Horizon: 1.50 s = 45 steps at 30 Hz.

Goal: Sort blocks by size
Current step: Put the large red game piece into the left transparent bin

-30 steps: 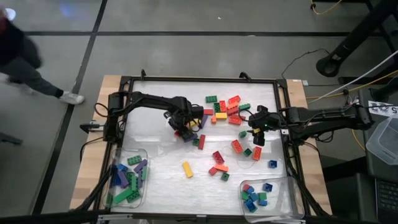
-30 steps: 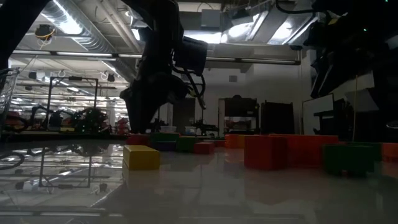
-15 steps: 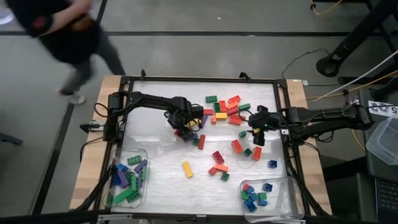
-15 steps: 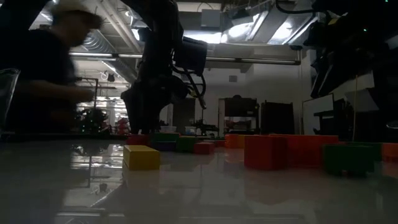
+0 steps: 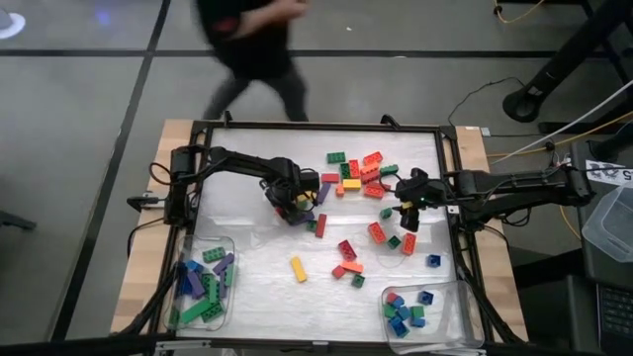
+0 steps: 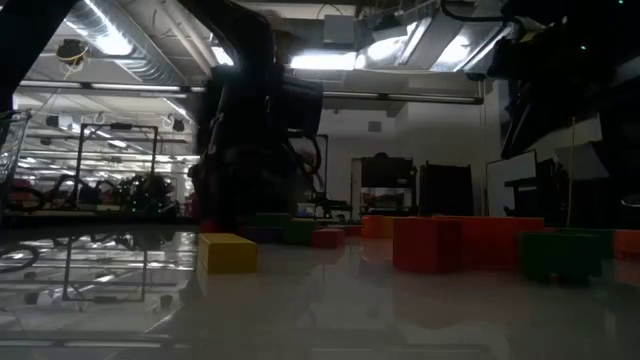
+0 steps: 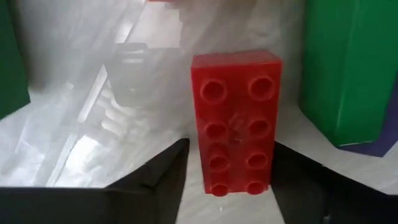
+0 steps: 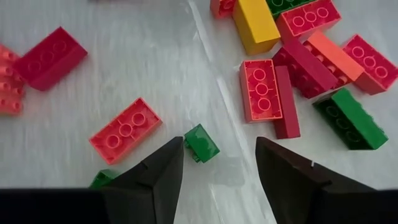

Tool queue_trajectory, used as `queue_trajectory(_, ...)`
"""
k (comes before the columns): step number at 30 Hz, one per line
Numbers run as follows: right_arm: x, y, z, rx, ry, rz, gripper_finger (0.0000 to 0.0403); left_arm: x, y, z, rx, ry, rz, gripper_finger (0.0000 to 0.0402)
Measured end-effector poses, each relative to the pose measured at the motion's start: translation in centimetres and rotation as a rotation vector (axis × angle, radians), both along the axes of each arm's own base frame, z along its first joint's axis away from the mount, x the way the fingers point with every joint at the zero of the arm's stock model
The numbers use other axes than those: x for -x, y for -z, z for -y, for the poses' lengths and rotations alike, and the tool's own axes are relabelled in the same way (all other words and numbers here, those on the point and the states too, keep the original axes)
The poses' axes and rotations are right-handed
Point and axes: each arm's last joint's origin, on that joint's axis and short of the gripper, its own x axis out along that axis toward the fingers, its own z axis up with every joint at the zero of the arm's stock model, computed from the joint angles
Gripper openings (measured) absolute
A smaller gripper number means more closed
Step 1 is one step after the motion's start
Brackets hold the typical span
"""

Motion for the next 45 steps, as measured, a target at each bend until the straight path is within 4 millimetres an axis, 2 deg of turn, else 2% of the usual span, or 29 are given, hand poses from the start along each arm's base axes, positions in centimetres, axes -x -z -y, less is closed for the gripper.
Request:
queue_trajectory(4,-0.3,0.4,0.0,-0.006,0.009,-0.022,0.02,0.0,0.0,0.0,0.008,0.042,-0.001,0.0125)
queue_trajectory(11,-1.9,2.0,0.0,0.047,-0.082,-0.126,0.02,1.0,-1.0,0.4,0.142,0.054,-0.03,0.0121)
queue_trajectory(18,-3.6,3.7,0.0,0.103,-0.189,-0.181,0.02,3.4,-5.3,1.7,0.236,0.037,-0.067,0.0121)
queue_trajectory(24,-4.3,5.1,0.0,0.114,-0.231,-0.262,0.02,5.4,-9.6,3.9,0.303,-0.001,0.015,0.0123)
queue_trajectory(28,-4.7,6.0,-0.1,0.086,-0.246,-0.304,0.02,7.2,-12.3,6.0,0.311,-0.028,0.053,0.0128)
queue_trajectory(34,-5.0,7.2,-0.1,0.08,-0.248,-0.361,0.02,10.0,-15.3,10.5,0.313,-0.071,0.079,0.0129)
queue_trajectory(38,-5.3,7.9,-0.1,0.075,-0.25,-0.391,0.02,11.7,-16.0,14.2,0.312,-0.077,0.039,0.0137)
queue_trajectory(42,-5.7,8.6,-0.2,0.054,-0.264,-0.404,0.02,13.3,-15.9,17.8,0.298,-0.068,-0.017,0.0149)
queue_trajectory(45,-5.9,8.9,-0.2,0.057,-0.28,-0.411,0.0194,14.5,-15.5,19.8,0.26,-0.096,-0.059,0.0156)
